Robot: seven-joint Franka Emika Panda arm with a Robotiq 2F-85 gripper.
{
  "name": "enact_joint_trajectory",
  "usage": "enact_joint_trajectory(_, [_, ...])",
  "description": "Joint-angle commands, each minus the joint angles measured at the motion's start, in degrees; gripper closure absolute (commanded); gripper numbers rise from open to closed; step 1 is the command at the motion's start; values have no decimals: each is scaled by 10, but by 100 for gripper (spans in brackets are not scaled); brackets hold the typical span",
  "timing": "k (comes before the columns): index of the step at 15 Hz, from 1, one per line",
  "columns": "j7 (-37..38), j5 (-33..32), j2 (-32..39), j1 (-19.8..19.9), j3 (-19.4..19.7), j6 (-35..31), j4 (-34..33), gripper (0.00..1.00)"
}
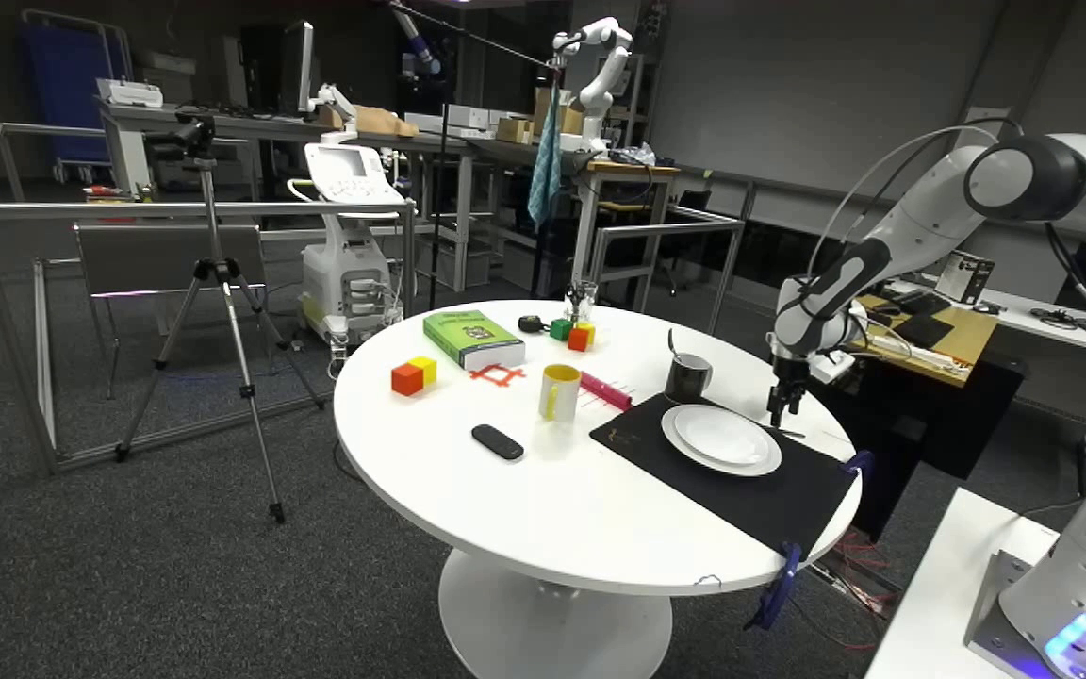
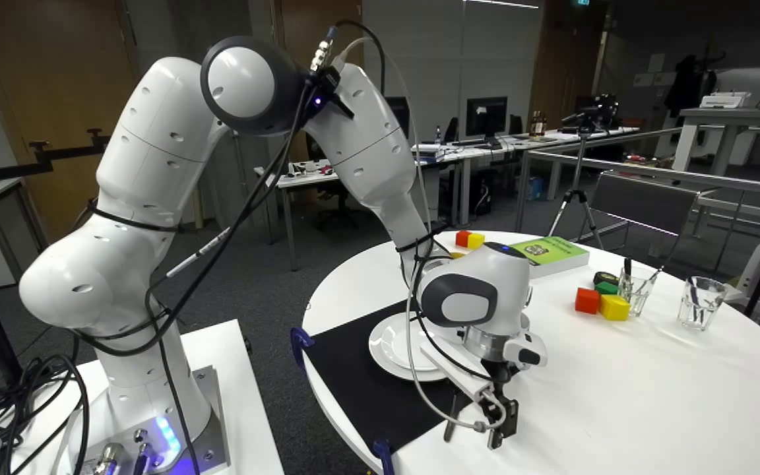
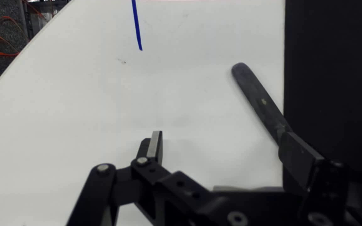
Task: Pick up the silver knife and put it in the black and white mug
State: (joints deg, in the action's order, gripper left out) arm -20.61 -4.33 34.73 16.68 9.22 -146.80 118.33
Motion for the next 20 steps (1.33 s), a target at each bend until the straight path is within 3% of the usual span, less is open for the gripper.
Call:
enact_joint_trajectory(1, [-4, -13, 4, 8, -6, 19, -15, 0])
enact_joint_trajectory(9, [-150, -18, -17, 34, -48, 56, -10, 0])
enact_joint_trajectory(14, [-251, -40, -16, 32, -49, 75, -13, 0])
enact_joint_trajectory(20, [-275, -63, -14, 20, -36, 45, -7, 0])
